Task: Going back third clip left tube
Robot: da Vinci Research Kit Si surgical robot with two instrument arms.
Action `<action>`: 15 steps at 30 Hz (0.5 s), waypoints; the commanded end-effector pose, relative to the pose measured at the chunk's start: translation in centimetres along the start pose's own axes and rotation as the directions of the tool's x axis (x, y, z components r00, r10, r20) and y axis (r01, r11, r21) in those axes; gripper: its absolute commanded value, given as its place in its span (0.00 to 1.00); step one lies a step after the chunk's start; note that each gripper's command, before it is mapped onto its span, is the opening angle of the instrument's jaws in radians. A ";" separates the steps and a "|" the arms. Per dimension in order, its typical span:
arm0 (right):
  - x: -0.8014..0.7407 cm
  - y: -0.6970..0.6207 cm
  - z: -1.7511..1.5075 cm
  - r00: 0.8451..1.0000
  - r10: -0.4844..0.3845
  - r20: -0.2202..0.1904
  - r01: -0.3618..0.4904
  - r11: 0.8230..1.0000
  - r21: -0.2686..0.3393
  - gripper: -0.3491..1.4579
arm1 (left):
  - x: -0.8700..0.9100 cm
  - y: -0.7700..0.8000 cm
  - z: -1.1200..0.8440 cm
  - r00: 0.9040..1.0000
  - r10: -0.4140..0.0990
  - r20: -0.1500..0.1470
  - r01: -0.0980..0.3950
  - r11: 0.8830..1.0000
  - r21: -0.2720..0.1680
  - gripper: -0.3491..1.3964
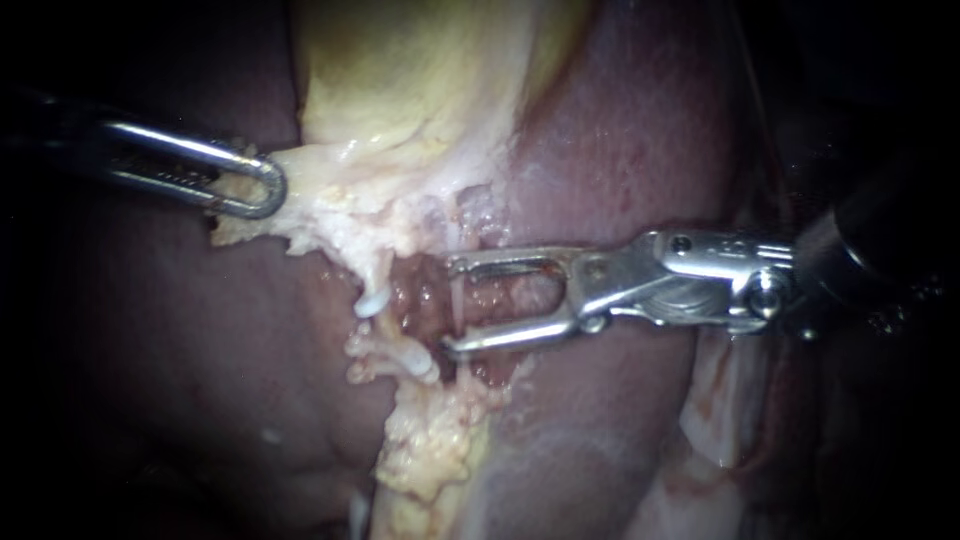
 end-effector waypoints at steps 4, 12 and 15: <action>0.01 -0.11 -0.19 0.999 -0.048 0.003 0.048 0.999 -0.008 0.47 | 0.00 0.00 0.00 1.000 0.000 0.000 0.000 1.000 0.000 0.00; 0.07 -0.22 -0.53 0.995 -0.096 0.007 0.096 0.995 -0.017 0.47 | 0.00 -0.01 0.00 1.000 0.000 0.001 0.000 1.000 -0.001 0.00; 0.11 -0.22 -0.64 0.995 -0.103 0.007 0.104 0.994 -0.018 0.47 | 0.00 -0.02 0.01 1.000 0.000 0.000 0.000 1.000 0.000 0.00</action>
